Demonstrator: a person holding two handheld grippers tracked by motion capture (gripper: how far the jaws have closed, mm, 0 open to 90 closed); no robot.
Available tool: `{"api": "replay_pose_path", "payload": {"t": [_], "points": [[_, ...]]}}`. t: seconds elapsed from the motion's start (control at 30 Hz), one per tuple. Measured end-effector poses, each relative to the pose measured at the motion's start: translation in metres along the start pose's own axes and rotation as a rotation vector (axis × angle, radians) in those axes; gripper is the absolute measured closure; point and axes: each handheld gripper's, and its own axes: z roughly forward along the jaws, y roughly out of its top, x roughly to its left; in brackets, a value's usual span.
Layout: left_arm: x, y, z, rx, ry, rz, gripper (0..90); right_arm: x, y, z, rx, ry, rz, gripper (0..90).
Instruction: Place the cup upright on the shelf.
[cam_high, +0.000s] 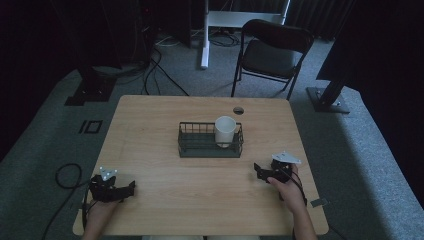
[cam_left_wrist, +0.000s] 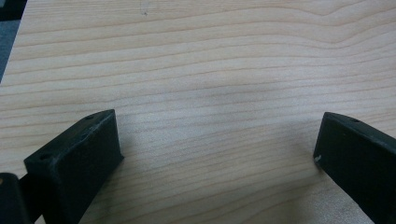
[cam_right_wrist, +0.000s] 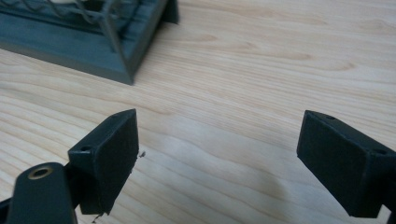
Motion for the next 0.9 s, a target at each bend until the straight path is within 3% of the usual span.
{"api": "replay_pose_path", "payload": {"t": [0.1, 0.47, 0.67, 0.9], "points": [[0.000, 0.000, 0.000, 0.000, 0.000, 0.000, 0.8, -0.004, -0.002, -0.001, 0.014, -0.024, -0.008, 12.7], [0.000, 0.000, 0.000, 0.000, 0.000, 0.000, 0.8, -0.019, -0.013, -0.008, 0.076, -0.076, 0.050, 12.7], [0.000, 0.000, 0.000, 0.000, 0.000, 0.000, 0.8, -0.023, -0.017, -0.011, 0.104, -0.091, 0.057, 12.6], [0.000, 0.000, 0.000, 0.000, 0.000, 0.000, 0.8, -0.027, -0.022, -0.016, 0.133, -0.146, 0.075, 11.8]]}}
